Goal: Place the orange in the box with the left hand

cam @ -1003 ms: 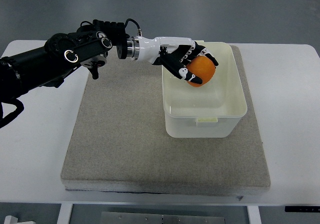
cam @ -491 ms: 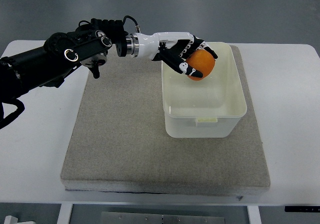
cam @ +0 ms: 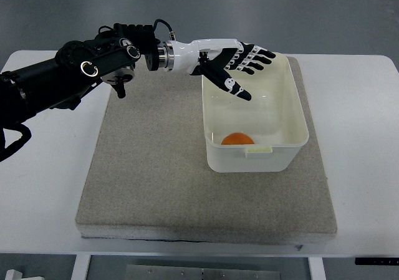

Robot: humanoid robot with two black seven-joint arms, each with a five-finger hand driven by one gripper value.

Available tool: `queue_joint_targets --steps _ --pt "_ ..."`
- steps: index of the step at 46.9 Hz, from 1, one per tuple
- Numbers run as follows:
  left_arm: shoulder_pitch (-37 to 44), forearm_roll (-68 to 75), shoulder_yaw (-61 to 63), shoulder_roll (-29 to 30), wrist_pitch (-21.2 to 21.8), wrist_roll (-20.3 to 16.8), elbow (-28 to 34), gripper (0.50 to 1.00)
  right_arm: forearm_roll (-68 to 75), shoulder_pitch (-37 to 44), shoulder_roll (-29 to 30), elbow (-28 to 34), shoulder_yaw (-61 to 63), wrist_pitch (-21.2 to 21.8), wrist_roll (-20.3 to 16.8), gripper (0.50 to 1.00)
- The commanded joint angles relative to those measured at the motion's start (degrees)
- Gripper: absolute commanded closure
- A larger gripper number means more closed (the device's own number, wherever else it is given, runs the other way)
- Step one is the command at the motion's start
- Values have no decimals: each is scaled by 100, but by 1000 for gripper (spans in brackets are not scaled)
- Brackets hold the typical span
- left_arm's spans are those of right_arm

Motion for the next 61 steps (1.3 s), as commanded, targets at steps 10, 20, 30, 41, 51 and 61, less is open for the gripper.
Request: queue_joint_targets --steps 10,20,30,41,51,61 --pt "-14 -95 -1965 88 509 0 657 538 0 0 0 -3 0 0 0 556" --pt "-14 -182 -2863 44 1159 0 2011 540 0 0 0 -3 0 0 0 556" --pt "170 -1219 -2899 27 1853 9 2627 540 0 0 0 6 0 0 0 556" --pt "408 -1694 -2943 -131 2452 9 2645 540 0 0 0 6 0 0 0 556" --pt "777 -1985 -2943 -501 2539 9 2671 540 0 0 0 6 0 0 0 556" --pt "996 -2450 -3391 -501 2461 18 2662 540 0 0 0 -3 0 0 0 556"
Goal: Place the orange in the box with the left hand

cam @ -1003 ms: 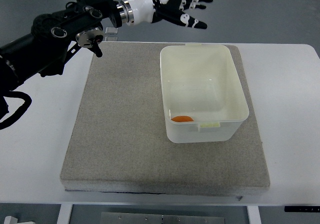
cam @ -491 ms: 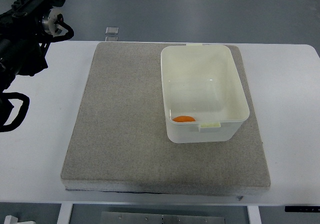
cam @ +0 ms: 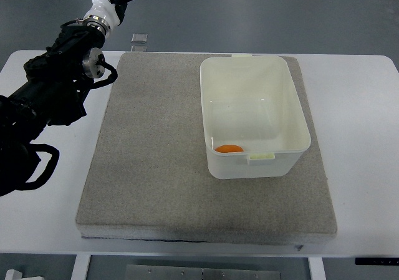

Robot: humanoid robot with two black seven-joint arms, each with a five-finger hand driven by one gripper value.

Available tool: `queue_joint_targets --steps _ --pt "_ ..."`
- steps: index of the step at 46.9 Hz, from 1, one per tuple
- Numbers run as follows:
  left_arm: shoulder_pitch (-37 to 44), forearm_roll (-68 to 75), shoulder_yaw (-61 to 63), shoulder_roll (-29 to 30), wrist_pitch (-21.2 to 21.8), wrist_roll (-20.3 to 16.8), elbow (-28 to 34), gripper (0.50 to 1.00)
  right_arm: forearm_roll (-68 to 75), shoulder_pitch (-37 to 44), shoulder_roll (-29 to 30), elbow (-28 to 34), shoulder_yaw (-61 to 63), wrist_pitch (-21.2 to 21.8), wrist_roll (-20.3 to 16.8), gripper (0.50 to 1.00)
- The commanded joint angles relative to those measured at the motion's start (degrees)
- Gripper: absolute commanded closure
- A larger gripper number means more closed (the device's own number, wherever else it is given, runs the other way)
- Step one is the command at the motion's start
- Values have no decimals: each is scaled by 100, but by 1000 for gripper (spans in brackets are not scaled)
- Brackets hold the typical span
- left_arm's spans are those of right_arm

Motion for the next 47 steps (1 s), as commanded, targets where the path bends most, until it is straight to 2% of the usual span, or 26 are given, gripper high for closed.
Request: queue_joint_targets --steps 1,10,18,24,47 --pt "94 -329 -208 13 -132 -7 -2 540 0 0 0 3 0 0 0 556" --pt "340 -1014 -252 -13 -721 -25 -45 546 0 0 0 -5 0 0 0 556" --pt "376 -1129 -366 -83 -660 -25 95 553 0 0 0 3 0 0 0 556" --pt "367 -1147 -559 -110 -300 -16 192 555 0 0 0 3 0 0 0 556" --pt "270 -1692 -568 -154 -186 28 209 557 0 0 0 3 0 0 0 556"
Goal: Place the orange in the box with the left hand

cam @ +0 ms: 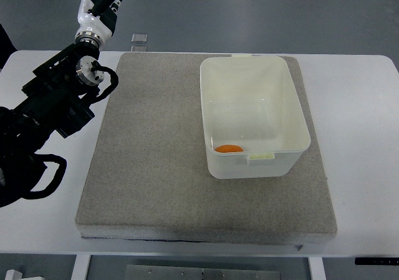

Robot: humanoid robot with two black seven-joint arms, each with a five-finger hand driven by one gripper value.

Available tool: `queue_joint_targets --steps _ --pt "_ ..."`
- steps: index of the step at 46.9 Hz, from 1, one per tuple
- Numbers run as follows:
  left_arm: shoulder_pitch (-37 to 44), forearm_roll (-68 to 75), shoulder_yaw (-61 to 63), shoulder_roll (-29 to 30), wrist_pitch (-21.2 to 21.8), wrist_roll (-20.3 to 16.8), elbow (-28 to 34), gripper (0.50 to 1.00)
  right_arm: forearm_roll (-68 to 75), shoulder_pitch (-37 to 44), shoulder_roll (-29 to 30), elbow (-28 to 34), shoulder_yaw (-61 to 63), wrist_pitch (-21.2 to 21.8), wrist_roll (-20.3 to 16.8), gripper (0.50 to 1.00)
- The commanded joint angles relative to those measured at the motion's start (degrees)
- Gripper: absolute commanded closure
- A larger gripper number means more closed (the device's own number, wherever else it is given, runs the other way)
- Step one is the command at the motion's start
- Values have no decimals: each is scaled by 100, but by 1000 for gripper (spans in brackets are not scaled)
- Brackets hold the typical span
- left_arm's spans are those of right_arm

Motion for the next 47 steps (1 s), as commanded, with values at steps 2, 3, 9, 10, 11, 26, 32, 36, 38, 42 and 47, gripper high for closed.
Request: queue_joint_targets --steps 2,3,9,10,11,26,32,36,38,42,47 --pt "-1 -45 5 -28 255 69 19 561 0 0 0 -2 0 0 0 556" --pt "-1 -45 -4 -28 387 78 19 561 0 0 0 7 0 0 0 556" --pt "-1 -63 -13 -46 871 105 -34 561 0 0 0 7 0 0 0 556" --pt "-1 -63 -13 -46 898 113 -34 561 0 0 0 7 0 0 0 556" --pt "-1 -63 -13 -54 933 131 -34 561 0 0 0 -2 0 0 0 556" --pt "-177 -555 -347 -63 1188 623 -42 602 0 0 0 -2 0 0 0 556" --pt "-133 -484 -285 -133 1382 614 -34 587 0 0 0 7 9 0 0 556" --pt "-63 -484 -294 -133 1364 614 -43 574 0 0 0 7 0 0 0 556" --pt "-28 -484 -285 -133 1329 614 -43 572 0 0 0 -2 0 0 0 556" --pt "25 -476 -276 -133 1302 606 -43 553 0 0 0 -2 0 0 0 556" --pt "25 -467 -268 -133 1294 606 -51 542 0 0 0 -2 0 0 9 556"
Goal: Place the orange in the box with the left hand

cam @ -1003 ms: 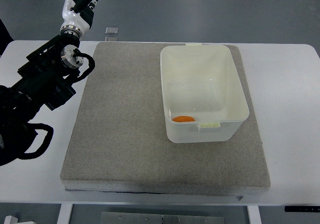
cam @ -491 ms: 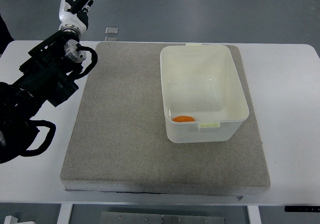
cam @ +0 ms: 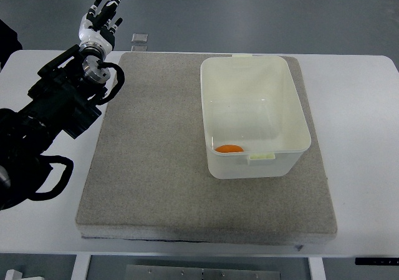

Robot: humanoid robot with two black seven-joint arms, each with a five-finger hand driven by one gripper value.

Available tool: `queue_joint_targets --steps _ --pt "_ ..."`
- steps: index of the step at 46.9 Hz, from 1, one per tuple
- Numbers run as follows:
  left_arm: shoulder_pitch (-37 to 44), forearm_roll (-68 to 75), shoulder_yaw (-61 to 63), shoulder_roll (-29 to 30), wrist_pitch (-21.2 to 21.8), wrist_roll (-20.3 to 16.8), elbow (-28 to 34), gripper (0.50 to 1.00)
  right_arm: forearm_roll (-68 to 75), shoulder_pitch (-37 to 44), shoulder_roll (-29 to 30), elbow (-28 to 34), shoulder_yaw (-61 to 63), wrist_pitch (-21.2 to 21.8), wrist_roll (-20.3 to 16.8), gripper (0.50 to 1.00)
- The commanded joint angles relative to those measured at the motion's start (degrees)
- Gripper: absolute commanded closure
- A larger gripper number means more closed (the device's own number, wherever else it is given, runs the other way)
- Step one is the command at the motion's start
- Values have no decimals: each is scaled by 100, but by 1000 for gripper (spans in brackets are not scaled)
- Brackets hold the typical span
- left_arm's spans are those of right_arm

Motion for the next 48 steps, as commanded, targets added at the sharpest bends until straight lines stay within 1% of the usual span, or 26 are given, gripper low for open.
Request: queue_joint_targets --steps 1,6,48 --pt "2 10 1 0 -32 -2 1 540 0 0 0 0 -1 0 0 556" --pt "2 19 1 44 -138 -2 10 538 0 0 0 0 -1 0 0 556" --pt "37 45 1 35 -252 -11 -7 536 0 -17 0 17 -10 35 8 556"
